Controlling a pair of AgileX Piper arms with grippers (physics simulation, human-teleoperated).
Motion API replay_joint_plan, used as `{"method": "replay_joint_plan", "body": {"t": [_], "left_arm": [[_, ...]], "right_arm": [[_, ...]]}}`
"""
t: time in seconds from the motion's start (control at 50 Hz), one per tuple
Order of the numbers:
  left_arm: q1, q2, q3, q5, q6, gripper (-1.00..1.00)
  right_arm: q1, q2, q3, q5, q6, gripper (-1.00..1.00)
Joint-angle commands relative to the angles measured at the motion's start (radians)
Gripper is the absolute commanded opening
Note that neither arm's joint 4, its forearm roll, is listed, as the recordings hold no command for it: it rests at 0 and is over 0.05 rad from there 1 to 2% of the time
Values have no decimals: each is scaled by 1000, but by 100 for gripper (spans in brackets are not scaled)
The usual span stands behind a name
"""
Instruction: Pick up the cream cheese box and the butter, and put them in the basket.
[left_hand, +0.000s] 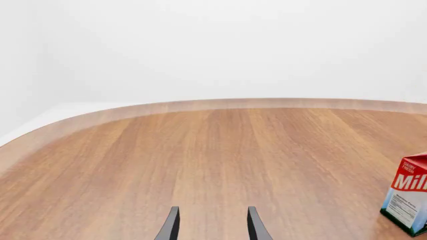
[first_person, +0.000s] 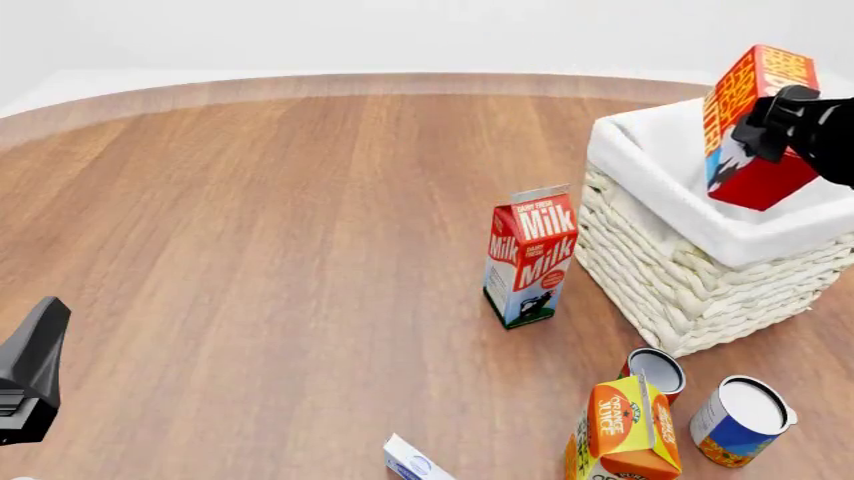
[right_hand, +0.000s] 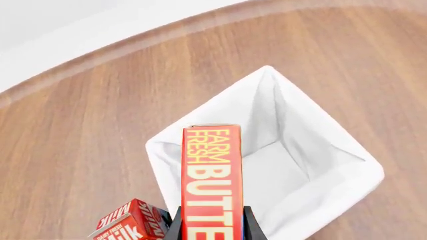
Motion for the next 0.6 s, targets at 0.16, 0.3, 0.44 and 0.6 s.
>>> {"method": "replay_joint_plan", "body": {"t": [0.16, 0.3, 0.44, 0.6], "left_arm": [[0, 0, 0, 0, 0, 100], [0, 0, 0, 0, 0, 100], [0, 0, 0, 0, 0, 100], [0, 0, 0, 0, 0, 100]], "right_arm": [[-6, -2, 23, -45, 33, -100], [6, -14, 30, -50, 30, 100], [12, -13, 21, -44, 36, 100], [10, -13, 24, -55, 31, 100]]}}
